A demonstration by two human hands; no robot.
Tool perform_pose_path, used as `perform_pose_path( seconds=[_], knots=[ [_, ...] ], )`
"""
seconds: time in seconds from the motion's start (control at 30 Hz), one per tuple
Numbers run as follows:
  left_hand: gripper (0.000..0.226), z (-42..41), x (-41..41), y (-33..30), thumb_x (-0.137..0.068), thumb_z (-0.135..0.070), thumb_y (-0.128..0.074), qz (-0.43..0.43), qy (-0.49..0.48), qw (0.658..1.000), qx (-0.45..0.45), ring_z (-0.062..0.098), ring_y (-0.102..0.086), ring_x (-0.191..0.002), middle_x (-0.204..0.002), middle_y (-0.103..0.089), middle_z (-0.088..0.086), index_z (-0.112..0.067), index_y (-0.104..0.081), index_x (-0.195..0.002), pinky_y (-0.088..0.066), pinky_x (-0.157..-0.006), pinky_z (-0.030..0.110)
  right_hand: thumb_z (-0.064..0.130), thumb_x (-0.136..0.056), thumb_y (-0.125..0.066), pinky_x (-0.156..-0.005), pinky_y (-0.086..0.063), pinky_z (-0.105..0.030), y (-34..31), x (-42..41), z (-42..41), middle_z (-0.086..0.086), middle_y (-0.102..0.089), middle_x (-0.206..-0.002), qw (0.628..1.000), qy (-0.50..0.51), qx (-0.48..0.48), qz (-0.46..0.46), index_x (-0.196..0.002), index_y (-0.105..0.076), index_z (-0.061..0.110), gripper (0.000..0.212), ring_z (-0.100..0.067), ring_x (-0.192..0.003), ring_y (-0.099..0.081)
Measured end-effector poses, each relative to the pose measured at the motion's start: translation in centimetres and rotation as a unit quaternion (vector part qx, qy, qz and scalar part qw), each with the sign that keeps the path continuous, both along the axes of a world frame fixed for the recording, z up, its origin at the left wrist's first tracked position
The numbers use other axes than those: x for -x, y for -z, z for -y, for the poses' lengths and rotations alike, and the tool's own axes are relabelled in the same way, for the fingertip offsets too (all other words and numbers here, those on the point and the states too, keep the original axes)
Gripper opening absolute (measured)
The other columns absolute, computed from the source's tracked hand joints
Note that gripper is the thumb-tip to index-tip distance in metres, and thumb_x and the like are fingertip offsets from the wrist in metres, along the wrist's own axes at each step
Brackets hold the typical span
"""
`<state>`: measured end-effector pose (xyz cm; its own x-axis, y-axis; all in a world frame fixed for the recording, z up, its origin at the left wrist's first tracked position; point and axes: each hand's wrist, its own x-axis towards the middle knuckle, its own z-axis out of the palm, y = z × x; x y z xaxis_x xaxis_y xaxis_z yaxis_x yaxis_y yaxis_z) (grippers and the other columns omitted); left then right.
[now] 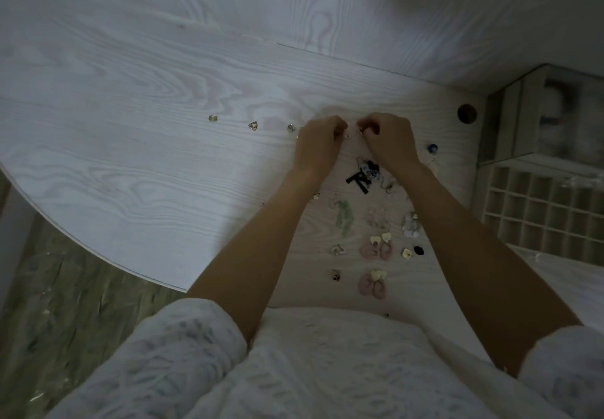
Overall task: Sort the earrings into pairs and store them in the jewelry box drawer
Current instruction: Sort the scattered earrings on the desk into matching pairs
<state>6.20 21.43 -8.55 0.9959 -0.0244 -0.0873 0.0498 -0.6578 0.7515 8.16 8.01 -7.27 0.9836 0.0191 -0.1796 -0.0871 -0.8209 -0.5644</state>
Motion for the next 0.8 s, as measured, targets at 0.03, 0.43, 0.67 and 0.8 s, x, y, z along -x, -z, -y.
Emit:
perform_pose_path(
  seconds=[0.03,0.43,0.67,0.8],
  knots=[
    [0.018,-0.4,0.2,-0.2,-0.085,-0.004,-0.057,0.007,0.004,1.000,0.003,0.024,-0.067,-0.089,-0.095,-0.072,0.010,-0.006,-0.069,-0.099,-0.052,-0.084,0.036,0.003,-0.087,-0.047,-0.078,-0.039,-0.016,0.1,0.0,0.1,-0.012,-0.068,-0.107,1.000,-0.002,0.002,0.004,-0.106,-0.067,0.005,0.028,-0.019,-0.095,-0.061],
    [0.022,-1.5,0.5,-0.1,-0.086,-0.011,-0.058,0.010,0.056,0.997,-0.057,0.024,-0.062,-0.087,-0.100,-0.065,0.011,-0.007,-0.063,-0.107,-0.047,-0.079,0.032,0.006,-0.085,-0.059,-0.070,-0.048,-0.031,1.2,0.3,0.2,-0.012,-0.068,-0.093,0.993,-0.088,0.032,0.070,-0.098,-0.068,0.008,0.016,-0.024,-0.082,-0.062],
    [0.019,0.0,-0.3,0.2,-0.087,-0.012,-0.057,-0.007,0.038,0.997,-0.064,0.029,-0.061,-0.089,-0.096,-0.067,0.015,-0.005,-0.067,-0.101,-0.048,-0.080,0.036,-0.005,-0.078,-0.063,-0.076,-0.047,-0.028,1.3,0.2,-0.4,-0.014,-0.068,-0.097,0.997,-0.054,-0.013,0.061,-0.103,-0.066,0.004,0.027,-0.024,-0.086,-0.062],
    [0.020,0.3,-0.3,0.5,-0.087,-0.011,-0.056,-0.018,0.032,0.998,-0.044,0.029,-0.063,-0.091,-0.097,-0.070,0.014,-0.006,-0.068,-0.101,-0.049,-0.084,0.042,-0.009,-0.076,-0.058,-0.076,-0.046,-0.029,1.3,0.2,-0.6,-0.016,-0.067,-0.099,0.997,-0.050,-0.007,0.055,-0.104,-0.064,0.004,0.032,-0.026,-0.090,-0.061]
  ],
)
